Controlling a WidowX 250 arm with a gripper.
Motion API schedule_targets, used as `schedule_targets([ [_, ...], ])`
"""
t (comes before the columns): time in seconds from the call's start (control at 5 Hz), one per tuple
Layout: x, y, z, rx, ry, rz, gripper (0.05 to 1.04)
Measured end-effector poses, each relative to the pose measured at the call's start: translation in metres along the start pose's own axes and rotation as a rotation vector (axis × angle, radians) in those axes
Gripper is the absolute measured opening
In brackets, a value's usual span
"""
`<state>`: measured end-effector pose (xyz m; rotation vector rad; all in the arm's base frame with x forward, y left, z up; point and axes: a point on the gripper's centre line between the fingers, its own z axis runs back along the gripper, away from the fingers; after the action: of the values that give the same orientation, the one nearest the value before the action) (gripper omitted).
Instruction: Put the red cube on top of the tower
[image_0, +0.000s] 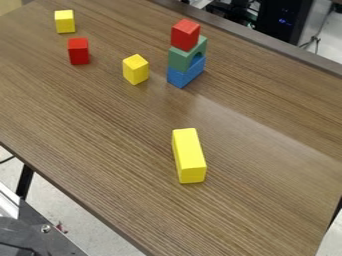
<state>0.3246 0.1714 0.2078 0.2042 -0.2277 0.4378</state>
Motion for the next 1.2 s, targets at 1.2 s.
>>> schedule_targets([
  [1.2, -0.025, -0.001, -0.107, -0.014, 0.151, 0.278, 0.999],
])
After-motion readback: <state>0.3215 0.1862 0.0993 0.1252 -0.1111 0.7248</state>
